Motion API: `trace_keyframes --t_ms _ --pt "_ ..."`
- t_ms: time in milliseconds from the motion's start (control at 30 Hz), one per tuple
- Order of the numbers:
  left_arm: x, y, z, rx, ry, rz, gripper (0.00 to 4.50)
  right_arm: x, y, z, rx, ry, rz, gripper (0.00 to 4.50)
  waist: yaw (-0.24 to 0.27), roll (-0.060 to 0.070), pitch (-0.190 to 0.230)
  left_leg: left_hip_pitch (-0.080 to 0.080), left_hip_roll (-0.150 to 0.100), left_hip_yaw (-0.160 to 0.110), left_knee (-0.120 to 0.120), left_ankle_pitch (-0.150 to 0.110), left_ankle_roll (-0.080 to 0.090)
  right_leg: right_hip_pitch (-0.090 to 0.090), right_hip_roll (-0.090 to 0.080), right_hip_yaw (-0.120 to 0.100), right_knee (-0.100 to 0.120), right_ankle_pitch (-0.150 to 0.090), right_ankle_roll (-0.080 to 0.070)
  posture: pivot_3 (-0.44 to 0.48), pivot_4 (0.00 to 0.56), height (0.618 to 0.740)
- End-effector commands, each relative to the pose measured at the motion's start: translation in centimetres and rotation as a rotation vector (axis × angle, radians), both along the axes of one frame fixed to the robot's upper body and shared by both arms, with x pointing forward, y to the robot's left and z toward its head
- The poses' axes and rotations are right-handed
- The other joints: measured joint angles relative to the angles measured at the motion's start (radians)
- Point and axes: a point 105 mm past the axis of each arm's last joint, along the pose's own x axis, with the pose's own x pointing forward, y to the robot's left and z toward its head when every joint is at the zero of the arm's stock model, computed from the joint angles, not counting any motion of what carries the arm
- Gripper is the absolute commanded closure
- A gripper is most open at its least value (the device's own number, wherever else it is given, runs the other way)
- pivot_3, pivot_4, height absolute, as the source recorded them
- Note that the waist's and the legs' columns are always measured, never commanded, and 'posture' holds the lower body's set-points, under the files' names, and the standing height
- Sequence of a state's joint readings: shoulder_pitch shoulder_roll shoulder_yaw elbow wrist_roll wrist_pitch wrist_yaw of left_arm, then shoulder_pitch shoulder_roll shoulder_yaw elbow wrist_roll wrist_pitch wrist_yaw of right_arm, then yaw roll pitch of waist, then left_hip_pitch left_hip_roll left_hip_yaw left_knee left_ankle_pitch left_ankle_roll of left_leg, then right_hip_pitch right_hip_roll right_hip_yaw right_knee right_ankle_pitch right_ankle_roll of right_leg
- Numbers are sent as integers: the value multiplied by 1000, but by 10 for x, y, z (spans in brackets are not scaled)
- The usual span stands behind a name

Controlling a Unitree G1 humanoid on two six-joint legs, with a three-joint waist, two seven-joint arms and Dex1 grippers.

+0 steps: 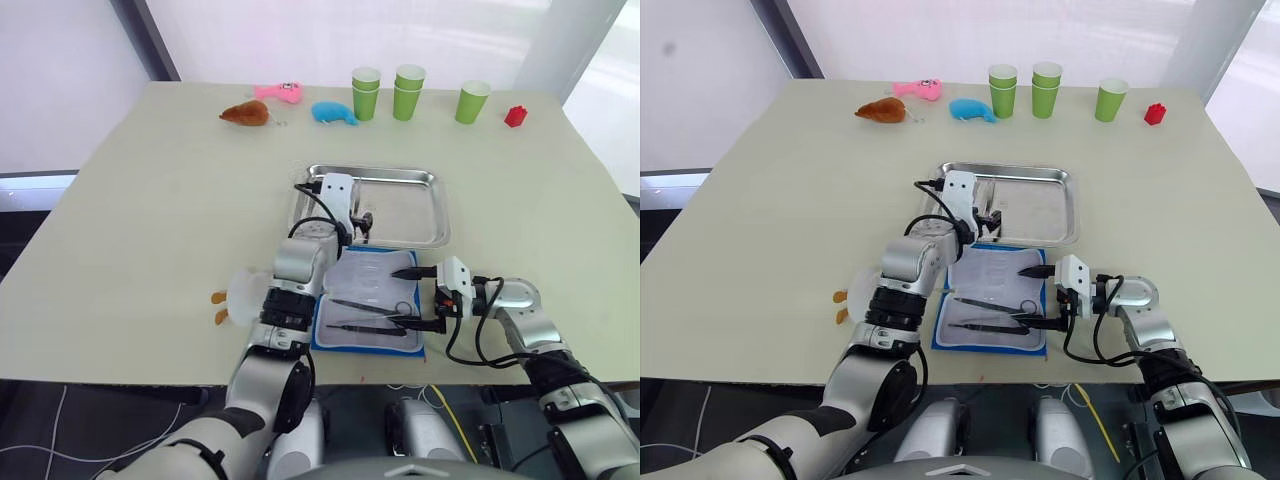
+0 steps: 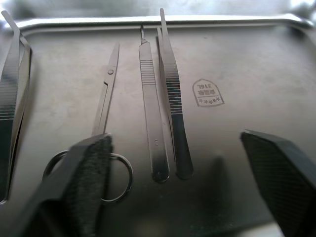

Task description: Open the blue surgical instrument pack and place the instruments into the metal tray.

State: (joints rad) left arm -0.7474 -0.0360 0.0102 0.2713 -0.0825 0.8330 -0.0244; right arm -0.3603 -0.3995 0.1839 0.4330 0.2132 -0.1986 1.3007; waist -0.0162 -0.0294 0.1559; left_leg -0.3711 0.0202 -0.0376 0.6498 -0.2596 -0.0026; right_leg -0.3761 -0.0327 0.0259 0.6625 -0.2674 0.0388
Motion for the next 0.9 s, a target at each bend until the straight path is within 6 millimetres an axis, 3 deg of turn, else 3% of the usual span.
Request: trace_keyframes --t_ms 33,200,433,667,900 --pt "-2 2 0 -15 -9 2 16 -19 -2 -39 -67 155 4 0 0 0 0 0 0 0 0 0 0 0 0 0 0 0 0 0 150 740" --pt "0 -6 25 -51 -145 -81 16 -18 -2 -38 -65 155 1 0 0 0 0 0 0 0 0 0 0 0 0 0 0 0 0 0 150 740" --pt "-3 19 53 -92 -368 -228 16 -16 -2 -36 -60 152 -3 0 -1 0 0 0 0 1 0 0 0 0 0 0 0 0 0 0 150 740" --pt "-30 47 68 -123 -442 -423 16 -15 -2 -35 -60 150 -3 0 -2 0 0 0 1 0 0 0 0 0 0 1 -1 0 0 0 150 740" --pt "-79 76 72 -187 -382 -696 16 -17 -2 -35 -58 154 5 0 -7 1 0 0 1 0 -1 0 0 0 0 1 0 0 -1 0 150 740"
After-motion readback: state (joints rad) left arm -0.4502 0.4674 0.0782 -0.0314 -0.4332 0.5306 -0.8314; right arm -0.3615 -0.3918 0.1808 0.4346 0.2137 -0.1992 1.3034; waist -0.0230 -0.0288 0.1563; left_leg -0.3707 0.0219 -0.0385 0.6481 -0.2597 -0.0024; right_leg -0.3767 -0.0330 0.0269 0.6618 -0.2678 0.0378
